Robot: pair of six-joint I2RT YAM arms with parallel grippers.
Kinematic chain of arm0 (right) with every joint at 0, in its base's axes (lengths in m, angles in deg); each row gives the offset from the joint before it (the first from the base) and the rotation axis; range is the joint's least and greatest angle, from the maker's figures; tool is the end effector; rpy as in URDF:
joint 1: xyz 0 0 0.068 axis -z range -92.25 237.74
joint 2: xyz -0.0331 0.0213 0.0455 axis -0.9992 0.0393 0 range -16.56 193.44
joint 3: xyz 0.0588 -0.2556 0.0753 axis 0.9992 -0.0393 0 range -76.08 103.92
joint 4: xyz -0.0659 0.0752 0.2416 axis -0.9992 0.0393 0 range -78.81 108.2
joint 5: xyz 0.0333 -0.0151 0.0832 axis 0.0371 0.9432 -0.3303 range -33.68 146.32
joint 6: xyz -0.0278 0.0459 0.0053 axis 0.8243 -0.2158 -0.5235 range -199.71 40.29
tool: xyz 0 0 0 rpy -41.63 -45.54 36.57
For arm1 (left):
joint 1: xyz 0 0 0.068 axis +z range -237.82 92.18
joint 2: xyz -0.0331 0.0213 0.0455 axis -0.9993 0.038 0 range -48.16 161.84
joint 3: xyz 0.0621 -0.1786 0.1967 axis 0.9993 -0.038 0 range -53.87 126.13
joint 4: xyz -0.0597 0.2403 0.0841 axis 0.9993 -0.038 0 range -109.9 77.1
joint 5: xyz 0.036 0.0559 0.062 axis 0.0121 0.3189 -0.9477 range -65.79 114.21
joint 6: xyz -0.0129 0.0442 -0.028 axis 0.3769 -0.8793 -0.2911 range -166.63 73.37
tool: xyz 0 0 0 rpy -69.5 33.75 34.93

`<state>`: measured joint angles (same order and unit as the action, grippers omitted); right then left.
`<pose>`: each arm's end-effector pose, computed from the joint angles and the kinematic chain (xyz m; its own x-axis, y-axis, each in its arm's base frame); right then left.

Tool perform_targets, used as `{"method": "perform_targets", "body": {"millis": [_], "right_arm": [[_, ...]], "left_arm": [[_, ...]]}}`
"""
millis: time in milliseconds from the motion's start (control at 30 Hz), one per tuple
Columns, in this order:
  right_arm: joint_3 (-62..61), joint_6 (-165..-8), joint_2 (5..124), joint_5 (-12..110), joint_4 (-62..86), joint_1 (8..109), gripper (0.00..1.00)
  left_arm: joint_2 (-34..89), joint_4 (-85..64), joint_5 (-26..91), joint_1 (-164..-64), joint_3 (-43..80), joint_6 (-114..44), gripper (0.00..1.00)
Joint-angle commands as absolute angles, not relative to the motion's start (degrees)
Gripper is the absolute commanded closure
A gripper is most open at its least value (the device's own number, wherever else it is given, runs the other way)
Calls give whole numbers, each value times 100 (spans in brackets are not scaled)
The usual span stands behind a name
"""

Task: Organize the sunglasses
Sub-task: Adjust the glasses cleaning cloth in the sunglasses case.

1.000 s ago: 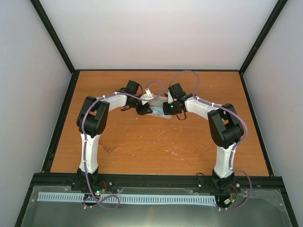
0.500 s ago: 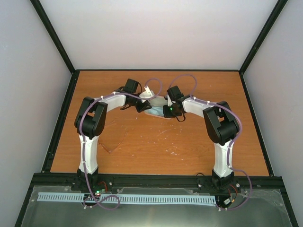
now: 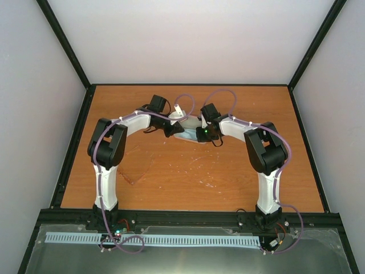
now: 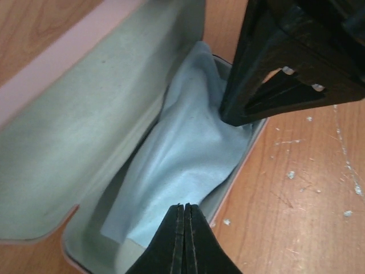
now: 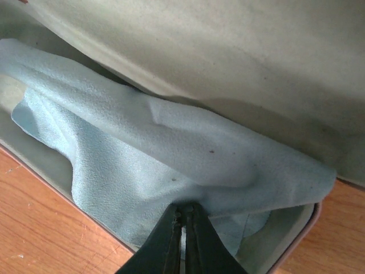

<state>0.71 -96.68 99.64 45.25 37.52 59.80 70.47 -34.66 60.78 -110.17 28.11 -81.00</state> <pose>0.3579 0.1976 0.1419 -0.9249 -0.1663 -0.3419 -0.2714 0.9186 0.2872 0.3921 -0.1842 0.1597 -0.3151 0.6196 -0.7189 0.9351 0.3323 -0.1234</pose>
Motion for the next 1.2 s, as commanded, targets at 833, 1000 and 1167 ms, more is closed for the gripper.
{"method": "perform_targets", "body": {"millis": [833, 1000, 1167], "right_arm": [[109, -9526, 10166, 4842, 4074, 5944, 95], [109, -9524, 10217, 4819, 4088, 5945, 95], [115, -9507, 10203, 4803, 4092, 5944, 95]], "left_arm": [[7718, -3681, 6198, -11305, 3437, -8469, 99], [7578, -3726, 6258, -11238, 3396, -8454, 99], [7707, -3611, 6168, -11186, 3416, -8456, 99]]}}
